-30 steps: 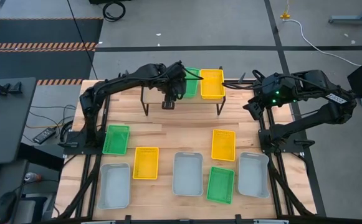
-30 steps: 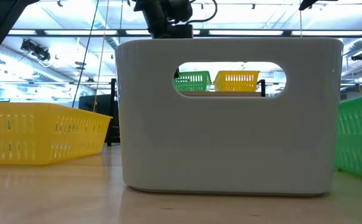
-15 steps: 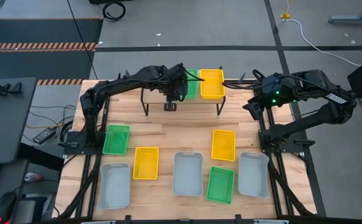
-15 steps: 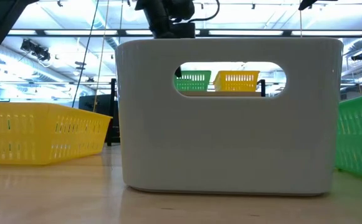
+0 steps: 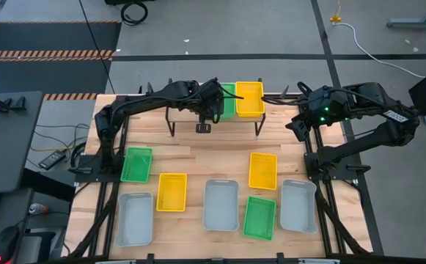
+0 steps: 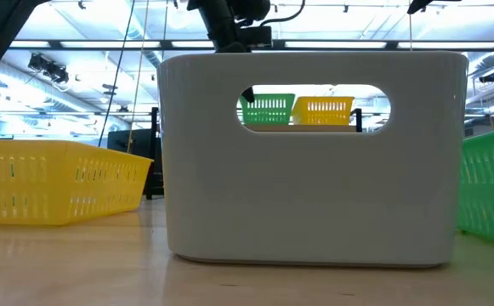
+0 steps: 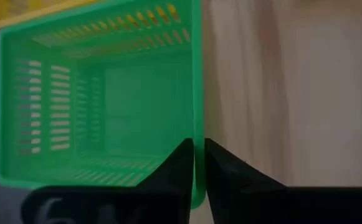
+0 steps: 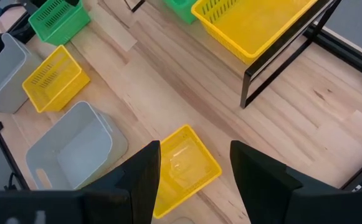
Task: Stack baskets on shelf by color
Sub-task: Put the middle green bin on the shelf
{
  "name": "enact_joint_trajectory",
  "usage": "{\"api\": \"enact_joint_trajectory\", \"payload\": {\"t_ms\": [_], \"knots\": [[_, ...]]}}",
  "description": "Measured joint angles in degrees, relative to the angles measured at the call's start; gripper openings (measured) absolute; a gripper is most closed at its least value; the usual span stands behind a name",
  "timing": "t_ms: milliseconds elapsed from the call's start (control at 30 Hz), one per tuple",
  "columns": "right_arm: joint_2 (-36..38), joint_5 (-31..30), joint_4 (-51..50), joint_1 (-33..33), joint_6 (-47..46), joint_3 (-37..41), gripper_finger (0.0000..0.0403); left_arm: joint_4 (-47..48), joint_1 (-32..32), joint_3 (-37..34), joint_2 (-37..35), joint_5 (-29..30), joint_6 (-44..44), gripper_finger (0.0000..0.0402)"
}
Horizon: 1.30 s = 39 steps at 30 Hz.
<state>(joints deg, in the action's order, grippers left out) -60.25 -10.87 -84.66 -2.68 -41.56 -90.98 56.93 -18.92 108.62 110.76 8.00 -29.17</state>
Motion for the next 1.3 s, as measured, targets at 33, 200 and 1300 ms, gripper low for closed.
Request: {"api": "enact_joint_trajectory", "payload": {"t_ms": [33, 200, 1300], "knots": [[0.0, 0.02, 0.0, 0.0, -0.28, 0.0, 0.02, 0.01, -0.08, 0.0, 0.0, 0.65, 0.02, 0.0038], [0.0, 0.08, 0.0, 0.0, -0.38, 0.0, 0.02, 0.06, -0.54, 0.0, 0.0, 2.74, 0.47, 0.0036], [0.0, 0.33, 0.0, -0.02, 0.02, 0.0, 0.02, 1.68, -0.43, 0.0, 0.0, 1.15, 4.42, 0.0039]]}}
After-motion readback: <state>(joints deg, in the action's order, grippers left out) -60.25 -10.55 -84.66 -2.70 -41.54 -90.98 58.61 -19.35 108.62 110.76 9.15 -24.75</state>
